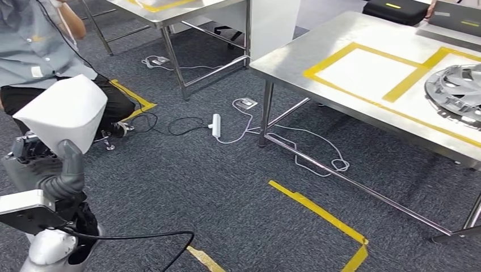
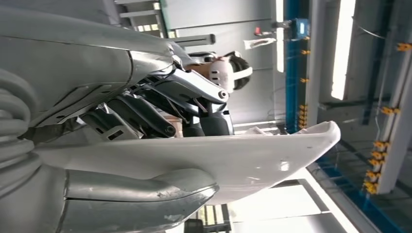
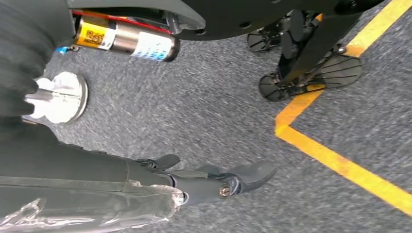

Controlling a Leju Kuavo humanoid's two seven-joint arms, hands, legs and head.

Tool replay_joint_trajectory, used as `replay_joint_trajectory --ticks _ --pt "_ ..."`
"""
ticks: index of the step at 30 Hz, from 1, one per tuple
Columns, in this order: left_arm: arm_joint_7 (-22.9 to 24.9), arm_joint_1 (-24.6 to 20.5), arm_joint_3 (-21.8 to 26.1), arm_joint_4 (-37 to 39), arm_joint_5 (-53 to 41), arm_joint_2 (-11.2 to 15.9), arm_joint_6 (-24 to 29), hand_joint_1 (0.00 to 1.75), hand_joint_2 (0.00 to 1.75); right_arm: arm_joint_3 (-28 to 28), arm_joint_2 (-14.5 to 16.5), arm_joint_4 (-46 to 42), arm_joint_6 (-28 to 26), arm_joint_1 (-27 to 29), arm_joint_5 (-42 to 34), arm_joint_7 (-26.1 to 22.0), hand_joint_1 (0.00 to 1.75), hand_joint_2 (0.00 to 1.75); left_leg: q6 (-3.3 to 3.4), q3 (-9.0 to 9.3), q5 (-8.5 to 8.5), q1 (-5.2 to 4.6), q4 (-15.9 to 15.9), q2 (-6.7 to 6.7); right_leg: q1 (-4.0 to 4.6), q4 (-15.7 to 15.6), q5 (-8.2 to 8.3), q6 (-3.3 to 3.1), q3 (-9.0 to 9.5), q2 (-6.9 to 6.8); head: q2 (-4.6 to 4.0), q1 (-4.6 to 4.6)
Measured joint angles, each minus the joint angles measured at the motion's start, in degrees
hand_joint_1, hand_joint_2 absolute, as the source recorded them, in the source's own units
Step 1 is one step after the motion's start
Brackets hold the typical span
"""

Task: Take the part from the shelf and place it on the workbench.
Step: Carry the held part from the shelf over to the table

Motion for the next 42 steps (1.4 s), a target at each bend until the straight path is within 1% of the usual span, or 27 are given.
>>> replay_joint_trajectory --ticks 1,3,5,7,8,9,10,12,14,16,17,19,20,22,23,24,25,27,29,31,33,35,37,38,39,40,42 --pt "-0.1 0.0 0.0 0.0 0.4 -0.1 -0.1 1.75 1.75 0.0 0.0 0.0 0.0 0.1 0.0 0.0 0.0 1.75 0.37 0.04 0.16 -0.03 -0.1 0.63 -0.12 0.0 0.04 0.34 -0.33 0.13 0.0 -0.04" --pt "-0.4 0.0 0.0 -0.2 0.7 -0.2 -0.2 1.75 1.75 -0.1 0.0 0.0 0.0 0.1 0.2 0.1 0.0 1.75 1.18 0.14 0.39 0.03 -0.5 2.04 -0.01 2.1 -1.34 0.84 -1.71 -2.09 0.0 0.27" --pt "-0.5 0.0 0.1 -0.3 0.8 -0.3 -0.3 1.75 1.75 0.0 0.0 0.0 0.0 0.0 0.3 0.1 0.0 1.75 1.67 0.16 0.35 -0.09 -0.7 3.54 0.09 8.7 -4.88 1.13 -4.75 -5.57 0.0 0.62" --pt "-0.5 0.1 0.1 -0.4 0.9 -0.3 -0.3 1.75 1.75 -0.1 0.0 0.0 0.0 0.0 0.4 0.1 0.0 1.75 1.8 0.16 0.26 -0.26 -0.6 5.09 -0.08 15.3 -7.49 1.4 -7.82 -6.8 0.0 0.65" --pt "-0.5 0.1 0.1 -0.4 1.0 -0.3 -0.4 1.75 1.75 -0.1 0.0 0.0 0.0 0.0 0.4 0.1 0.0 1.75 1.79 0.18 0.21 -0.3 -0.6 5.84 -0.15 16.1 -7.34 1.49 -8.11 -7.01 0.0 0.66" --pt "-0.6 0.1 0.1 -0.4 1.2 -0.3 -0.6 1.75 1.75 -0.1 0.0 0.0 0.0 0.0 0.5 0.1 0.0 1.75 1.75 0.25 0.13 -0.32 -0.6 6.56 -0.2 14.6 -6.13 1.49 -7.16 -7.27 0.0 0.66" --pt "-0.7 0.1 0.1 -0.4 1.5 -0.3 -0.7 1.75 1.75 -0.1 0.0 0.0 0.0 0.0 0.6 0.1 0.0 1.75 1.64 0.38 0.02 -0.33 -0.6 7.24 -0.2 11.1 -4.29 1.41 -5.13 -7.91 0.0 0.67" --pt "-1.1 0.1 0.1 -0.5 1.8 -0.3 -1.1 1.75 1.75 -0.1 0.0 0.0 0.1 0.0 1.1 0.1 0.0 1.75 1.2 0.69 -0.29 -0.53 -0.5 8.41 0.13 3.2 -1.68 0.95 -0.62 -10.74 0.0 0.64" --pt "-1.8 0.1 0.3 -0.6 2.1 -0.3 -1.4 1.75 1.75 -0.1 0.0 0.0 0.2 0.0 1.9 0.1 0.0 1.75 0.66 0.89 -0.52 -0.81 -0.4 9.4 0.57 0.0 -1.26 0.36 1.18 -12.15 0.0 0.57" --pt "-2.3 0.0 0.4 -0.8 2.5 -0.3 -1.8 1.75 1.75 -0.1 0.0 0.0 0.2 0.0 2.8 0.1 0.0 1.75 0.08 1.08 -0.74 -0.79 -0.4 10.4 0.58 -0.2 -1.05 -0.29 1.1 -10.77 0.0 0.56" --pt "-2.6 0.0 0.5 -0.9 2.6 -0.2 -2.1 1.75 1.75 -0.1 0.0 0.0 0.3 0.0 3.4 0.0 0.0 1.75 -0.25 1.08 -1.16 -0.66 -0.1 10.02 0.45 -0.3 -0.89 -0.63 1.14 -10.09 0.0 0.53" --pt "-3.1 0.1 0.9 -1.1 2.8 -0.1 -2.6 1.75 1.75 -0.2 0.0 0.0 0.3 -0.2 4.6 -0.3 0.0 1.75 -0.84 -0.15 -3.54 -0.36 3.2 7.39 0.11 -0.7 -0.56 -1.24 1.4 -8.73 0.0 0.24" --pt "-3.3 0.1 1.1 -1.1 2.9 0.0 -2.8 1.75 1.75 -0.3 0.0 0.0 0.3 -0.3 5.2 -0.5 0.0 1.75 -1.01 -1.63 -5.3 -0.27 6.6 5.74 0.07 -0.7 -0.53 -1.37 1.42 -8.05 0.0 0.09" --pt "-3.6 0.4 1.4 -1.2 2.8 0.1 -3.0 1.75 1.75 -0.4 0.0 0.0 0.3 -0.4 6.1 -0.8 0.0 1.75 -1.22 -5.0 -7.89 -0.21 13.3 4.33 0.03 -0.7 -0.53 -1.5 1.44 -6.44 0.0 -0.01" --pt "-3.6 0.4 1.5 -1.2 2.8 0.1 -3.1 1.75 1.75 -0.5 0.0 0.1 0.3 -0.4 6.5 -0.9 0.0 1.75 -1.25 -5.93 -7.75 -0.2 14.8 4.16 0.03 -0.6 -0.54 -1.51 1.47 -5.55 0.0 -0.03" --pt "-3.6 0.5 1.6 -1.2 2.8 0.1 -3.2 1.75 1.75 -0.5 0.0 0.2 0.2 -0.5 6.8 -1.0 0.0 1.75 -1.21 -5.9 -6.47 -0.19 14.2 4.04 0.03 -0.5 -0.55 -1.49 1.53 -4.68 0.0 -0.02" --pt "-3.6 0.5 1.6 -1.2 2.8 0.2 -3.3 1.75 1.75 -0.7 0.0 0.2 0.2 -0.5 7.0 -1.1 0.0 1.75 -1.12 -4.9 -4.29 -0.15 11.6 3.69 0.01 -0.5 -0.58 -1.44 1.62 -3.82 0.0 -0.02" --pt "-3.6 0.5 1.7 -1.2 2.8 0.2 -3.4 1.75 1.75 -0.9 0.0 0.4 0.1 -0.6 7.5 -1.3 0.0 1.75 -0.88 -1.95 -0.5 0.17 4.5 1.11 0.05 -0.2 -0.72 -1.15 1.59 -2.28 0.0 -0.01" --pt "-3.6 0.6 1.8 -1.2 2.8 0.2 -3.4 1.75 1.75 -1.2 0.0 0.6 0.0 -0.7 8.1 -1.5 0.0 1.75 -0.7 -0.47 0.41 0.37 0.6 -1.15 -0.03 0.1 -0.69 -0.51 1.03 -0.98 0.0 0.0" --pt "-3.6 0.7 1.9 -1.3 2.9 0.3 -3.4 1.75 1.75 -1.7 -0.1 0.7 0.0 -0.8 8.7 -1.7 0.0 1.75 -0.28 -0.38 0.23 0.26 0.2 -0.6 -0.28 0.0 -0.5 0.27 0.34 0.08 0.0 -0.02" --pt "-3.7 0.7 1.9 -1.3 2.9 0.3 -3.5 1.75 1.75 -2.0 -0.1 0.8 0.0 -0.8 9.5 -1.8 0.0 1.75 0.47 -0.17 0.39 0.28 -0.3 0.84 -0.25 1.1 -1.33 0.87 -0.64 -1.98 0.0 0.25" --pt "-3.7 0.7 1.9 -1.4 2.9 0.2 -3.5 1.75 1.75 -2.2 -0.2 0.9 0.1 -1.1 10.3 -2.0 0.0 1.75 1.09 -0.03 0.41 0.21 -0.5 2.43 -0.2 6.5 -4.32 1.26 -3.39 -5.63 0.0 0.62" --pt "-3.7 0.9 1.9 -1.5 2.9 0.2 -3.5 1.75 1.75 -2.4 -0.2 1.0 0.1 -1.2 11.2 -2.2 0.0 1.75 1.31 -0.03 0.3 0.03 -0.5 3.88 -0.35 13.9 -7.4 1.55 -7.03 -6.91 0.0 0.71" --pt "-3.7 0.9 1.9 -1.5 2.9 0.2 -3.6 1.75 1.75 -2.4 -0.2 1.1 0.1 -1.3 11.8 -2.3 0.0 1.75 1.32 -0.02 0.24 -0.01 -0.5 4.46 -0.39 15.8 -7.72 1.64 -7.94 -7.04 0.0 0.71" --pt "-3.7 0.9 1.9 -1.5 2.9 0.3 -3.6 1.75 1.75 -2.5 -0.2 1.2 0.1 -1.3 12.4 -2.4 0.0 1.75 1.26 0.02 0.19 -0.03 -0.4 4.91 -0.39 15.6 -6.97 1.67 -7.74 -7.13 0.0 0.72" --pt "-3.7 0.9 1.9 -1.5 2.9 0.3 -3.7 1.75 1.75 -2.6 -0.3 1.3 0.1 -1.3 13.0 -2.5 0.0 1.75 1.16 0.1 0.12 -0.03 -0.4 5.24 -0.39 13.1 -5.33 1.61 -6.34 -7.25 0.0 0.72" --pt "-3.7 0.9 1.9 -1.5 2.8 0.3 -3.7 1.75 1.75 -2.8 -0.3 1.5 0.0 -1.3 14.0 -2.7 0.0 1.75 0.85 0.3 -0.07 -0.15 -0.4 5.65 -0.27 5.1 -2.09 1.25 -1.85 -7.78 0.0 0.73"
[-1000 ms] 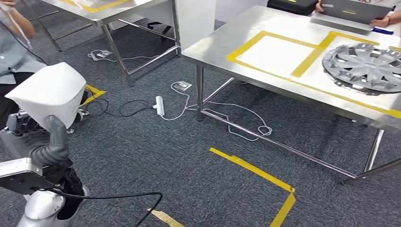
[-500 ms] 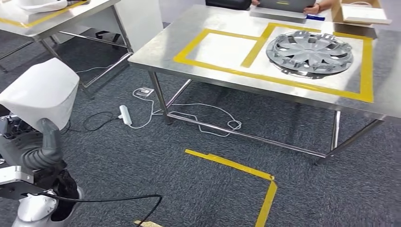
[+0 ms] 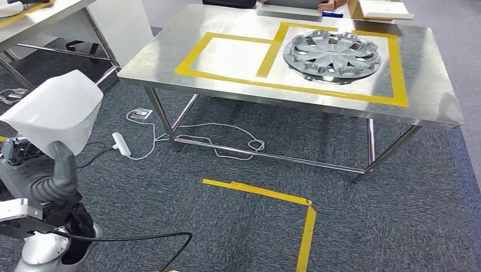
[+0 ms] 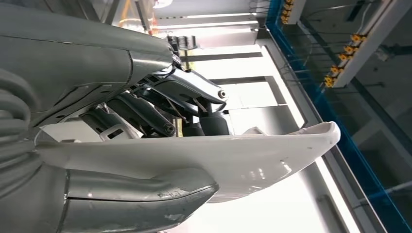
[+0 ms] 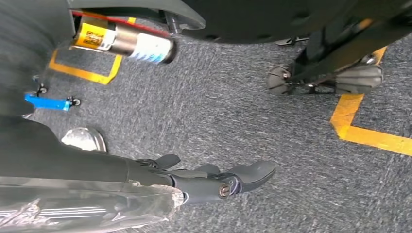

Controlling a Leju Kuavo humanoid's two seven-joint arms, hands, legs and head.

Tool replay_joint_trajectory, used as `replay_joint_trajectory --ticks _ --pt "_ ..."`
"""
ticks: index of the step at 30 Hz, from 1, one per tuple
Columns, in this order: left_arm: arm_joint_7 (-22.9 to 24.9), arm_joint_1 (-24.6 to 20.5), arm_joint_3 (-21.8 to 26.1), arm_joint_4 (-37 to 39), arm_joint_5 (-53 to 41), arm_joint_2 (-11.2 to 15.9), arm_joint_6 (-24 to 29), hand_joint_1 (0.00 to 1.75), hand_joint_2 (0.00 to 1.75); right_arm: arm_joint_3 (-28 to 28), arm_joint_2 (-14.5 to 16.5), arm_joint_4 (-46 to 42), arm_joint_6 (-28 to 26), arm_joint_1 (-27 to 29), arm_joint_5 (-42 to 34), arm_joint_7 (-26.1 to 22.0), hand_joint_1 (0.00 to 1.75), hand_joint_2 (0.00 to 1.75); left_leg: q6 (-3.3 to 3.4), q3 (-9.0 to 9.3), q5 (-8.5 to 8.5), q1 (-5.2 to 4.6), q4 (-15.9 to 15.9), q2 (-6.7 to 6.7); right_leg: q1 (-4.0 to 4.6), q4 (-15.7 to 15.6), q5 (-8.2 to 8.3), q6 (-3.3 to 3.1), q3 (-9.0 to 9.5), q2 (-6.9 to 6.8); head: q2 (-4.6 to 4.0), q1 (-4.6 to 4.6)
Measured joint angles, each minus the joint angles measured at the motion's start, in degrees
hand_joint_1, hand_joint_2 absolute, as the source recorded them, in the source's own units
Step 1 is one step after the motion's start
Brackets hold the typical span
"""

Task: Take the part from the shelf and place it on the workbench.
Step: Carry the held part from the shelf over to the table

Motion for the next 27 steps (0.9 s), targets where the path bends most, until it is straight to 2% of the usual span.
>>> replay_joint_trajectory --ticks 1,2,5,6,8,10,11,12,13,15,16,18,20,22,23,25,26,27 --pt "0.0 0.0 0.0 0.0 0.0 0.0 -0.1 1.75 1.75 0.0 0.0 0.1 -0.1 0.0 0.5 -0.1 0.0 1.75 -0.22 0.05 -0.07 -0.11 0.1 0.1 0.1 -3.0 0.77 -0.26 1.76 -0.23 0.0 -0.04" --pt "0.0 0.0 0.0 0.0 0.0 0.0 -0.2 1.75 1.75 0.0 0.0 0.2 -0.2 -0.1 1.0 -0.1 0.0 1.75 -0.48 0.06 -0.11 -0.2 0.1 0.16 0.24 -4.6 0.95 -0.48 2.75 -0.38 0.0 -0.07" --pt "-0.1 -0.1 0.0 0.0 -0.1 0.1 -0.5 1.75 1.75 -0.1 0.0 0.8 -0.7 -0.2 3.3 -0.1 0.0 1.75 -1.45 0.14 -0.22 -0.07 0.1 0.15 0.38 -5.3 0.95 -1.33 3.17 -0.19 0.0 -0.1" --pt "-0.2 -0.1 0.0 0.0 -0.1 0.1 -0.6 1.75 1.75 -0.1 0.0 1.0 -0.9 -0.2 3.9 -0.1 0.0 1.75 -1.79 -0.06 -0.76 0.03 0.7 -0.15 0.29 -5.5 1.08 -1.73 3.3 -0.11 0.0 -0.16" --pt "-0.2 -0.2 0.1 0.0 -0.1 0.3 -0.7 1.75 1.75 0.0 -0.1 1.4 -1.2 -0.4 4.6 -0.1 0.0 1.75 -2.3 -2.04 -3.55 0.17 5.2 -0.98 0.08 -5.8 1.23 -2.41 3.57 0.04 0.0 -0.36" --pt "-0.2 -0.2 0.1 0.0 -0.2 0.5 -0.8 1.75 1.75 0.0 -0.1 1.9 -1.4 -0.6 5.1 -0.1 0.0 1.75 -2.61 -5.62 -6.89 0.2 12.6 -1.38 0.11 -5.8 1.14 -2.71 3.63 0.29 0.0 -0.44" --pt "-0.2 -0.2 0.1 0.0 -0.2 0.5 -0.8 1.75 1.75 0.0 -0.2 2.2 -1.8 -0.7 5.7 -0.1 0.0 1.75 -2.69 -6.89 -7.46 0.21 15.0 -1.42 0.13 -5.8 1.09 -2.77 3.68 0.47 0.0 -0.44" --pt "-0.2 -0.1 0.1 0.0 -0.2 0.6 -0.8 1.75 1.75 0.0 -0.2 2.6 -2.2 -0.7 6.3 -0.1 0.0 1.75 -2.71 -7.26 -6.85 0.21 15.6 -1.44 0.14 -5.8 1.04 -2.79 3.76 0.68 0.0 -0.45" --pt "-0.2 -0.1 0.2 0.0 -0.2 0.6 -0.8 1.75 1.75 0.0 -0.3 3.1 -2.6 -0.8 7.0 -0.1 0.0 1.75 -2.66 -6.58 -5.16 0.22 14.0 -1.46 0.14 -5.8 0.97 -2.77 3.9 0.92 0.0 -0.46" --pt "-0.2 -0.2 0.3 0.0 -0.3 0.7 -0.9 1.75 1.75 0.0 -0.3 4.1 -3.3 -1.0 7.9 -0.2 0.0 1.75 -2.36 -3.43 -0.93 0.18 7.0 -1.63 0.23 -5.6 0.7 -2.5 4.18 1.32 0.0 -0.47" --pt "-0.2 -0.3 0.3 0.0 -0.3 0.7 -0.9 1.75 1.75 0.0 -0.4 4.5 -3.6 -1.1 8.2 -0.2 0.0 1.75 -2.14 -1.95 0.16 0.15 3.7 -1.74 0.35 -5.4 0.52 -2.26 4.16 1.49 0.0 -0.49" --pt "-0.2 -0.3 0.4 0.0 -0.4 0.7 -1.0 1.75 1.75 0.0 -0.5 5.1 -4.0 -1.2 8.6 -0.3 0.0 1.75 -1.65 -0.75 0.27 -0.01 0.6 -1.91 0.54 -5.3 0.32 -1.68 3.91 1.65 0.0 -0.45" --pt "-0.2 -0.3 0.4 0.0 -0.5 0.8 -1.0 1.75 1.75 -0.1 -0.6 5.4 -4.3 -1.3 8.8 -0.3 0.0 1.75 -1.0 -0.59 0.17 0.0 0.2 -1.85 0.46 -5.4 0.24 -1.06 3.73 1.63 0.0 -0.43" --pt "-0.2 -0.3 0.5 0.0 -0.6 0.8 -1.0 1.75 1.75 -0.1 -0.6 5.6 -4.4 -1.3 9.0 -0.4 0.0 1.75 -0.3 -0.26 0.21 0.21 -0.2 -1.75 0.38 -3.5 -0.87 -0.43 2.77 1.31 0.0 -0.19" --pt "-0.2 -0.3 0.5 0.0 -0.6 0.8 -1.0 1.75 1.75 -0.1 -0.7 5.7 -4.4 -1.3 9.1 -0.4 0.0 1.75 -0.03 -0.09 0.16 0.3 -0.3 -1.7 0.32 -0.8 -2.08 -0.17 1.36 1.13 0.0 -0.07" --pt "-0.2 -0.3 0.6 0.0 -0.6 0.8 -1.0 1.75 1.75 -0.1 -0.7 5.8 -4.4 -1.4 9.1 -0.4 0.0 1.75 0.32 0.1 -0.14 0.26 -0.3 -1.64 0.25 6.9 -4.92 0.22 -2.91 0.95 0.0 0.14" --pt "-0.2 -0.2 0.6 0.0 -0.6 0.8 -1.0 1.75 1.75 -0.1 -0.7 5.8 -4.4 -1.4 9.2 -0.4 0.0 1.75 0.38 0.26 -0.32 0.23 -0.3 -1.63 0.22 9.9 -5.54 0.34 -4.86 0.95 0.0 0.13" --pt "-0.2 -0.2 0.6 0.0 -0.6 0.8 -1.0 1.75 1.75 -0.1 -0.7 5.8 -4.4 -1.3 9.2 -0.4 0.0 1.75 0.39 0.53 -0.57 0.22 -0.3 -1.63 0.22 11.1 -5.08 0.39 -5.94 0.94 0.0 0.15"
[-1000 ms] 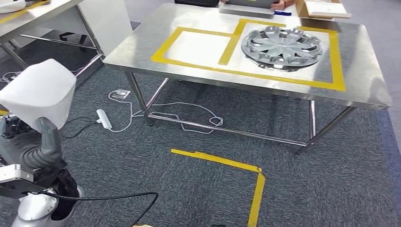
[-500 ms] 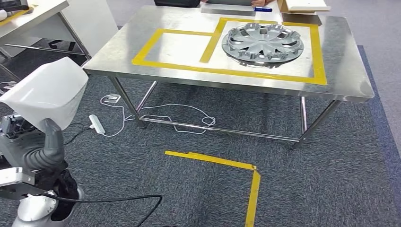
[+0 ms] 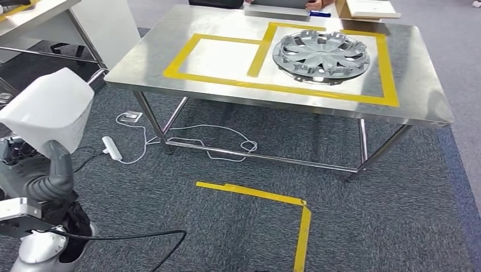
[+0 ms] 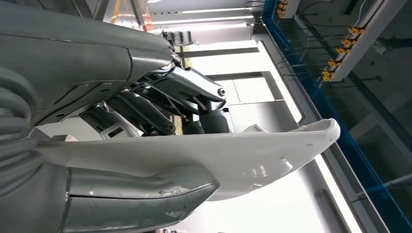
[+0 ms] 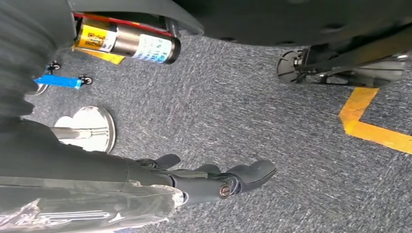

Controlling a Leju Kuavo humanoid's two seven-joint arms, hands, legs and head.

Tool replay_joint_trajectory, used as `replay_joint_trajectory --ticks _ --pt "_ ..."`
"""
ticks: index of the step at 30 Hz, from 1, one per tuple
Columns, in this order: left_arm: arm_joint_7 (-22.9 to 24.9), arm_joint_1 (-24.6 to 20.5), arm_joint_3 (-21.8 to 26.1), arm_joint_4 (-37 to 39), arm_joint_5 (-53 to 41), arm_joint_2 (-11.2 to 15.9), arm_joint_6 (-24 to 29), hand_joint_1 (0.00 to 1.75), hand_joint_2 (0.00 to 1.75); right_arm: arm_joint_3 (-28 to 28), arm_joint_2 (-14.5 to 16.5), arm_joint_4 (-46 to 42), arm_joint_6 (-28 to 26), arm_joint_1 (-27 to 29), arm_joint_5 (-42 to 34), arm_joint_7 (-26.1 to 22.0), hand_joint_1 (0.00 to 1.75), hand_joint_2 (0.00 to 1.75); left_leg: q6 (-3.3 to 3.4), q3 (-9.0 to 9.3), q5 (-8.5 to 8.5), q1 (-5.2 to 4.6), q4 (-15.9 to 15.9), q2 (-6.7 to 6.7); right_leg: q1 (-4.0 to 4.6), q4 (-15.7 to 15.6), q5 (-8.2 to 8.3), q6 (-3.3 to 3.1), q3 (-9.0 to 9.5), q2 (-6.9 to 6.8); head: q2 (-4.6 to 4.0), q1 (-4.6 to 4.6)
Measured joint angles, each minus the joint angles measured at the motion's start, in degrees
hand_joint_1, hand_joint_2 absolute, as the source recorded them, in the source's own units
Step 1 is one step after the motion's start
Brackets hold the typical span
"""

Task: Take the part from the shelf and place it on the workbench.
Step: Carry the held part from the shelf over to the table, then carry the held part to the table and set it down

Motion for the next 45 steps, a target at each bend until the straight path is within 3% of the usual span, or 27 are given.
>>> replay_joint_trajectory --ticks 1,3,5,8,10,11,13,14,15,16,17,19,20,23,25,26,29,31,32,34,36,38,40,42,44,45 --pt "0.0 0.0 0.0 0.0 0.0 0.0 0.0 1.75 1.75 0.0 0.0 0.0 0.0 0.0 0.0 0.0 0.0 1.75 -0.05 0.41 -0.3 0.0 0.0 -0.01 -0.01 -1.1 1.61 -0.03 0.08 -0.03 0.0 0.01" --pt "0.0 0.1 0.0 0.0 0.0 0.0 -0.1 1.75 1.75 -0.1 0.0 0.0 0.0 0.1 0.1 0.0 0.0 1.75 -0.36 1.48 -1.09 -0.01 0.0 -0.01 0.03 -8.1 6.16 -0.27 2.97 -0.32 0.0 -0.01" --pt "0.0 0.1 0.0 0.0 0.0 0.0 -0.1 1.75 1.75 -0.1 0.0 0.0 0.0 0.0 0.1 0.0 0.0 1.75 -0.95 2.12 -1.85 -0.21 0.1 -0.02 0.23 -14.0 7.88 -0.82 6.07 -0.67 0.0 -0.05" --pt "0.0 0.1 0.0 0.0 0.0 0.0 -0.1 1.75 1.75 -0.1 0.1 0.0 0.0 0.0 0.2 0.0 0.0 1.75 -1.88 2.52 -2.51 -0.31 -0.1 0.12 0.4 -15.5 6.89 -2.0 7.18 -0.61 0.0 -0.28" --pt "0.0 0.0 0.0 -0.1 -0.1 0.0 -0.1 1.75 1.75 -0.1 0.1 0.0 0.4 0.1 0.3 -0.2 0.0 1.75 -2.5 2.44 -3.41 -0.22 1.4 0.16 0.22 -15.9 6.29 -2.85 8.12 -0.43 -0.01 -0.63" --pt "0.0 0.1 0.0 -0.2 -0.2 0.0 -0.1 1.75 1.75 -0.1 0.2 -0.2 0.9 0.2 0.4 -0.3 0.0 1.75 -2.76 1.35 -4.4 -0.18 3.8 0.13 0.09 -16.1 5.89 -3.26 8.77 -0.38 -0.01 -0.82" --pt "0.1 0.3 0.0 -0.2 -0.4 0.0 -0.3 1.75 1.75 -0.2 0.3 -0.9 2.3 0.5 0.4 -0.4 0.0 1.75 -3.07 -3.13 -6.8 -0.12 11.4 0.04 0.14 -16.2 4.89 -3.81 9.82 -0.33 0.0 -1.13" --pt "0.1 0.4 0.0 -0.2 -0.4 0.0 -0.4 1.75 1.75 -0.2 0.4 -1.4 3.0 0.7 0.4 -0.5 0.0 1.75 -3.16 -5.53 -7.39 -0.1 14.7 0.03 0.19 -16.2 4.37 -3.89 10.37 -0.23 0.0 -1.1" --pt "0.2 0.5 0.0 -0.2 -0.4 -0.1 -0.4 1.75 1.75 -0.2 0.5 -2.0 3.7 1.0 0.4 -0.5 0.0 1.75 -3.15 -7.22 -6.85 -0.09 16.4 0.03 0.25 -16.2 3.84 -3.89 11.05 -0.1 0.0 -1.12" --pt "0.2 0.6 -0.1 -0.2 -0.5 0.0 -0.5 1.75 1.75 -0.3 0.6 -2.5 4.2 1.3 0.4 -0.5 0.0 1.75 -3.04 -7.94 -5.05 -0.12 16.1 0.02 0.29 -16.2 3.25 -3.84 11.88 0.07 0.0 -1.12" --pt "0.3 0.6 -0.1 -0.2 -0.6 0.0 -0.5 1.75 1.75 -0.4 0.7 -2.9 4.5 1.5 0.4 -0.5 0.0 1.75 -2.81 -7.68 -2.18 -0.17 13.7 -0.01 0.32 -16.2 2.6 -3.73 12.83 0.23 0.0 -1.13" --pt "0.3 0.6 -0.1 -0.1 -0.6 -0.1 -0.5 1.75 1.75 -0.5 0.8 -3.5 4.8 1.8 0.4 -0.6 0.0 1.75 -2.07 -5.83 2.7 -0.47 7.6 -0.11 0.38 -16.2 1.24 -3.3 14.23 0.41 -0.01 -1.12" --pt "0.3 0.5 -0.1 -0.2 -0.6 -0.1 -0.5 1.75 1.75 -0.5 0.8 -3.7 4.8 1.8 0.5 -0.6 0.0 1.75 -1.65 -4.69 3.27 -0.67 5.0 -0.15 0.39 -16.4 0.71 -2.96 14.62 0.43 -0.01 -1.17" --pt "0.4 0.3 -0.3 -0.2 -0.6 -0.2 -0.5 1.75 1.75 -0.5 0.9 -4.1 4.9 1.9 0.4 -0.6 0.0 1.75 -0.74 -2.7 1.29 -0.91 1.5 -0.32 0.38 -16.8 0.56 -1.92 15.52 0.21 0.0 -1.22" --pt "0.5 0.3 -0.3 -0.2 -0.6 -0.3 -0.4 1.75 1.75 -0.5 0.8 -4.2 4.9 1.9 0.4 -0.7 0.0 1.75 -0.22 -1.45 0.94 -0.62 0.3 -0.42 0.38 -14.9 1.0 -1.35 15.01 0.06 -0.01 -1.12" --pt "0.5 0.2 -0.3 -0.3 -0.6 -0.3 -0.4 1.75 1.75 -0.4 0.8 -4.3 4.9 1.9 0.4 -0.7 0.0 1.75 0.03 -0.72 0.71 -0.46 -0.1 -0.43 0.33 -12.5 0.93 -1.11 13.5 0.02 -0.01 -1.06" --pt "0.5 0.2 -0.4 -0.3 -0.6 -0.4 -0.4 1.75 1.75 -0.5 0.8 -4.4 4.9 2.0 0.4 -0.7 0.0 1.75 0.38 1.02 -0.76 -0.34 -0.5 -0.39 0.01 -2.9 -2.12 -0.4 5.87 -0.06 0.0 -0.91" --pt "0.6 0.3 -0.5 -0.3 -0.6 -0.5 -0.4 1.75 1.75 -0.5 0.8 -4.4 4.8 2.0 0.4 -0.7 0.0 1.75 0.27 2.69 -2.16 -0.26 -0.5 -0.42 -0.22 -1.6 -3.57 -0.06 2.51 -0.1 0.0 -0.89" --pt "0.6 0.3 -0.5 -0.2 -0.5 -0.5 -0.4 1.75 1.75 -0.5 0.8 -4.4 4.8 2.0 0.3 -0.7 0.0 1.75 0.12 3.81 -2.98 -0.18 -0.5 -0.43 -0.33 -3.4 -2.36 0.07 2.01 -0.16 0.0 -0.89" --pt "0.7 0.3 -0.5 -0.2 -0.4 -0.5 -0.3 1.75 1.75 -0.4 0.8 -4.4 4.6 2.2 0.1 -0.6 0.0 1.75 -0.4 6.0 -4.79 -0.05 -0.4 -0.42 -0.46 -9.4 3.75 0.09 2.13 -0.57 0.0 -0.88" --pt "0.8 0.3 -0.5 -0.2 -0.1 -0.5 -0.2 1.75 1.75 -0.3 0.8 -4.4 4.5 2.4 -0.3 -0.4 0.0 1.75 -1.09 7.32 -6.3 -0.1 -0.4 -0.46 -0.33 -12.9 7.96 -0.57 2.69 -0.93 0.0 -0.84" --pt "1.0 0.2 -0.5 -0.1 0.0 -0.5 -0.2 1.75 1.75 -0.1 0.9 -4.5 4.5 2.6 -0.7 -0.3 0.0 1.75 -1.81 7.94 -6.67 -0.09 -0.4 -0.53 -0.11 -13.3 7.93 -1.53 3.48 -0.83 0.0 -0.82" --pt "1.1 0.2 -0.5 -0.2 0.0 -0.5 -0.1 1.75 1.75 0.1 0.9 -4.7 4.4 2.6 -0.9 -0.3 0.0 1.75 -2.47 6.91 -5.72 0.05 2.4 -0.49 -0.21 -13.8 7.67 -2.28 4.54 -0.6 0.0 -0.91" --pt "1.1 0.1 -0.6 -0.2 0.0 -0.5 0.0 1.75 1.75 0.1 1.0 -4.9 4.4 2.7 -1.0 -0.3 0.0 1.75 -2.85 3.16 -5.98 0.1 8.8 -0.47 -0.38 -14.6 7.11 -2.98 5.86 -0.51 0.0 -1.0" --pt "1.1 0.1 -0.6 -0.2 0.0 -0.5 0.0 1.75 1.75 0.2 1.0 -4.9 4.4 2.7 -1.3 -0.3 0.0 1.75 -2.98 -1.49 -9.18 0.09 14.6 -0.48 -0.38 -14.9 6.34 -3.37 7.14 -0.38 0.0 -1.01" --pt "1.1 0.1 -0.6 -0.2 0.1 -0.5 0.0 1.75 1.75 0.3 1.0 -4.9 4.5 2.7 -1.5 -0.2 0.0 1.75 -3.0 -3.31 -10.59 0.09 16.0 -0.48 -0.38 -15.0 5.9 -3.42 7.78 -0.23 0.0 -1.0"
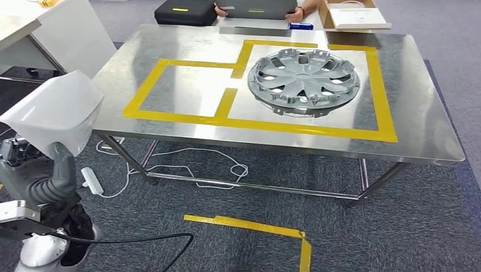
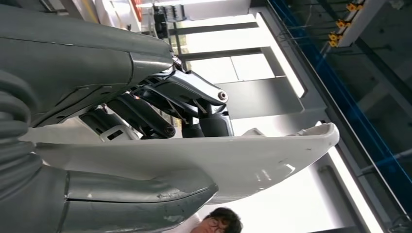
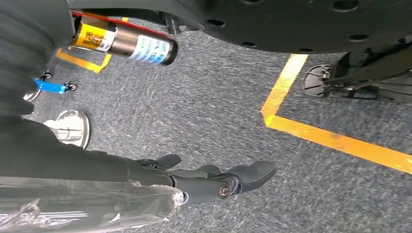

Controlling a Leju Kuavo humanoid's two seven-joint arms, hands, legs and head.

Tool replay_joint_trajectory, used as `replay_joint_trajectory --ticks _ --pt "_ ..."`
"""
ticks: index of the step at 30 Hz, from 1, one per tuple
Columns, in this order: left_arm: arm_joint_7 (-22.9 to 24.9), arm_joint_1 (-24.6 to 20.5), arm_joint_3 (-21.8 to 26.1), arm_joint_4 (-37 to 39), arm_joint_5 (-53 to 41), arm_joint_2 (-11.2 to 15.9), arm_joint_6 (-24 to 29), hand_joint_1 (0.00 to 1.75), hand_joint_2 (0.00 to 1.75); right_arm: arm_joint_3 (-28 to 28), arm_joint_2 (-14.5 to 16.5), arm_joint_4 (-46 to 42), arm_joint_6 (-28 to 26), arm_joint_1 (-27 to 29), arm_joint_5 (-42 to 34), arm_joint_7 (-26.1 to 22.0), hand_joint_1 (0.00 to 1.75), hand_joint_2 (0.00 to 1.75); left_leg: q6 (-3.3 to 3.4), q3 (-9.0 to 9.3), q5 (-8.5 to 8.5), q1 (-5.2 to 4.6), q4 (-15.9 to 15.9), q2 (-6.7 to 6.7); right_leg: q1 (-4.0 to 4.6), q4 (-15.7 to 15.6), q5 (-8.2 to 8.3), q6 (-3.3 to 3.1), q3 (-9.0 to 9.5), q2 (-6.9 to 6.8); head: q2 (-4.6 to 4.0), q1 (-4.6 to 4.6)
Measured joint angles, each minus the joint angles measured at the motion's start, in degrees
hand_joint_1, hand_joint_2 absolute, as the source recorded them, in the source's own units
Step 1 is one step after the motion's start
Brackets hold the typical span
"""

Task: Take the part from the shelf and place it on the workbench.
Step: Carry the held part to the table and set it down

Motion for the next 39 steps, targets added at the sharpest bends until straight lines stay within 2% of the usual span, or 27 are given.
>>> replay_joint_trajectory --ticks 1,2,4,6,10,11,12,14,15,16,17,19,20,21,23,25,26,27,29,30,31,32,33,34,35,37,39 --pt "0.0 0.0 0.0 0.0 0.1 0.0 0.0 1.75 1.75 0.1 0.0 0.0 0.1 0.0 -0.3 0.1 0.0 1.75 0.03 -1.2 -0.28 0.0 0.0 0.0 0.0 0.0 -0.47 0.01 0.68 0.18 0.0 0.0" --pt "0.0 0.0 0.0 0.0 0.1 0.0 0.0 1.75 1.75 0.3 0.0 0.0 0.1 0.0 -0.6 0.1 0.0 1.75 0.11 -1.66 1.03 -0.01 -1.5 0.0 0.01 0.0 -0.96 0.05 1.38 0.36 0.0 -0.02" --pt "0.0 0.0 0.0 0.0 0.2 0.0 0.1 1.75 1.75 0.7 0.0 -0.1 0.1 0.0 -1.2 0.3 0.0 1.75 0.5 -1.24 7.19 -0.04 -7.3 0.01 0.03 0.0 -1.9 0.32 2.68 0.58 0.0 -0.01" --pt "0.0 0.0 0.0 0.0 0.3 0.0 0.1 1.75 1.75 1.2 0.0 -0.1 0.2 0.1 -2.4 0.6 0.0 1.75 0.93 -0.85 10.86 -0.16 -12.0 0.02 0.27 0.2 -2.85 0.96 3.28 0.77 0.0 -0.03" --pt "0.1 0.2 0.0 0.0 0.4 0.0 0.2 1.75 1.75 2.9 0.0 -0.6 0.2 0.6 -5.1 1.2 0.0 1.75 1.76 -0.38 11.85 -0.01 -13.4 -0.07 0.5 0.5 -4.43 2.35 3.6 0.65 0.0 0.09" --pt "0.1 0.2 0.0 0.0 0.4 0.0 0.2 1.75 1.75 3.3 0.0 -0.7 0.2 0.7 -5.6 1.4 0.0 1.75 2.06 -0.13 11.83 0.09 -13.6 -0.05 0.46 1.7 -5.32 2.64 3.15 0.47 0.0 0.17" --pt "0.1 0.1 0.0 0.0 0.4 0.0 0.2 1.75 1.75 3.7 0.0 -0.9 0.2 0.8 -6.1 1.5 0.0 1.75 2.34 0.06 11.79 0.16 -13.8 -0.02 0.43 4.1 -6.7 2.9 2.02 0.3 0.0 0.24" --pt "0.1 0.2 0.0 0.0 0.4 0.0 0.2 1.75 1.75 4.6 0.0 -1.2 0.4 1.1 -7.7 2.0 0.0 1.75 2.73 0.15 11.55 0.08 -13.8 0.0 0.4 11.4 -10.0 3.2 -2.03 0.14 0.0 0.33" --pt "0.1 0.3 0.0 0.0 0.4 0.0 0.2 1.75 1.75 5.2 0.0 -1.4 0.5 1.4 -8.6 2.2 0.0 1.75 2.84 0.2 11.42 0.03 -13.8 -0.01 0.4 14.3 -10.8 3.24 -3.92 0.13 0.0 0.33" --pt "0.1 0.3 0.0 0.0 0.4 0.0 0.2 1.75 1.75 5.7 0.0 -1.6 0.6 1.6 -9.5 2.5 0.0 1.75 2.89 0.31 11.28 -0.01 -13.8 -0.04 0.41 15.6 -10.52 3.2 -5.07 0.14 0.0 0.33" --pt "0.1 0.4 0.0 0.0 0.4 0.0 0.2 1.75 1.75 6.4 0.0 -1.8 0.6 1.9 -10.5 2.8 0.0 1.75 2.89 0.51 11.11 -0.03 -13.8 -0.07 0.42 14.6 -9.01 3.09 -5.11 0.14 0.0 0.33" --pt "0.1 0.4 0.0 0.0 0.4 0.0 0.2 1.75 1.75 7.7 0.0 -2.2 0.8 2.2 -12.2 3.3 0.0 1.75 2.7 1.11 10.7 -0.05 -13.8 -0.1 0.46 7.6 -4.28 2.66 -2.57 0.12 0.0 0.33" --pt "0.1 0.4 0.0 0.0 0.4 0.0 0.2 1.75 1.75 8.2 0.0 -2.4 0.8 2.3 -12.8 3.5 0.0 1.75 2.47 1.36 10.46 -0.14 -13.8 -0.11 0.55 4.1 -2.6 2.4 -1.06 0.12 0.0 0.31" --pt "0.1 0.4 0.0 0.0 0.4 0.0 0.2 1.75 1.75 8.7 0.0 -2.6 0.8 2.3 -13.1 3.6 0.0 1.75 2.19 1.53 10.32 -0.22 -13.8 -0.11 0.65 1.7 -1.7 2.13 0.09 0.13 0.0 0.29" --pt "0.1 0.4 0.0 0.0 0.4 0.0 0.2 1.75 1.75 9.5 0.0 -2.9 0.9 2.4 -13.6 3.8 0.0 1.75 1.58 1.68 10.29 -0.34 -14.0 -0.11 0.86 0.4 -1.59 1.69 0.86 0.18 0.0 0.26" --pt "0.1 0.4 0.0 0.0 0.3 0.0 0.2 1.75 1.75 10.2 0.1 -3.2 0.9 2.8 -14.3 4.2 0.0 1.75 0.99 1.82 10.1 -0.32 -14.1 -0.07 0.63 -0.2 -1.29 1.13 1.29 0.23 0.0 0.21" --pt "0.1 0.3 0.0 0.0 0.3 0.0 0.2 1.75 1.75 10.7 0.2 -3.4 0.9 3.0 -14.9 4.5 0.0 1.75 0.74 1.56 9.43 -0.32 -13.3 -0.05 0.47 -0.5 -1.17 0.8 1.56 0.24 0.0 0.1" --pt "0.1 0.3 -0.1 0.0 0.3 0.0 0.2 1.75 1.75 11.3 0.2 -3.7 0.9 3.2 -15.7 4.8 0.0 1.75 0.51 0.79 8.25 -0.32 -11.4 -0.04 0.3 -0.8 -1.1 0.5 1.85 0.25 0.0 0.01" --pt "0.1 0.3 -0.1 0.0 0.2 0.0 0.2 1.75 1.75 12.6 0.2 -4.3 1.1 3.7 -17.6 5.7 0.0 1.75 0.21 -2.4 5.09 -0.26 -4.8 -0.04 0.28 -0.9 -1.22 0.1 2.12 0.3 0.0 -0.12" --pt "0.1 0.4 -0.1 0.0 0.2 0.0 0.2 1.75 1.75 13.3 0.3 -4.6 1.1 4.0 -18.3 6.1 0.0 1.75 0.11 -4.1 4.09 -0.24 -1.6 -0.04 0.3 -0.9 -1.31 0.0 2.2 0.41 0.0 -0.1" --pt "0.2 0.4 -0.1 0.0 0.2 0.0 0.2 1.75 1.75 13.9 0.3 -5.0 1.2 4.3 -18.9 6.4 0.0 1.75 0.07 -5.22 4.04 -0.23 0.2 -0.04 0.32 -0.9 -1.4 -0.04 2.29 0.59 0.0 -0.1" --pt "0.2 0.4 -0.1 0.0 0.2 0.0 0.2 1.75 1.75 14.5 0.3 -5.3 1.3 4.6 -19.3 6.6 0.0 1.75 0.13 -5.39 5.09 -0.24 0.0 -0.04 0.33 -0.9 -1.49 -0.03 2.42 0.83 0.0 -0.11" --pt "0.2 0.4 -0.1 0.0 0.1 0.0 0.2 1.75 1.75 15.0 0.3 -5.6 1.4 4.9 -19.8 6.9 0.0 1.75 0.28 -4.54 7.05 -0.25 -2.1 -0.09 0.35 -0.9 -1.61 0.04 2.63 1.11 0.0 -0.13" --pt "0.2 0.4 -0.1 0.0 0.1 0.0 0.2 1.75 1.75 15.6 0.4 -6.0 1.4 5.2 -20.3 7.2 0.0 1.75 0.54 -3.0 9.36 -0.28 -5.6 -0.23 0.36 -0.9 -1.75 0.15 2.87 1.39 0.0 -0.13" --pt "0.2 0.4 -0.1 0.0 0.1 0.0 0.2 1.75 1.75 16.2 0.4 -6.4 1.5 5.4 -20.9 7.5 0.0 1.75 0.86 -1.41 10.94 -0.34 -9.0 -0.57 0.43 -0.9 -1.92 0.34 2.92 1.63 0.0 -0.11" --pt "0.2 0.3 -0.2 0.0 0.0 0.0 0.2 1.75 1.75 17.3 0.5 -7.1 1.7 5.8 -21.8 8.0 0.0 1.75 1.35 0.69 11.95 -0.49 -13.7 -1.07 0.51 -0.8 -2.19 0.88 2.86 2.02 0.0 -0.06" --pt "0.3 0.2 -0.2 0.0 -0.1 0.0 0.2 1.75 1.75 18.2 0.5 -7.8 1.8 6.2 -22.5 8.4 0.0 1.75 1.75 1.1 11.44 -0.56 -14.8 -1.06 0.5 -1.0 -2.33 1.54 2.6 2.24 0.0 -0.04"
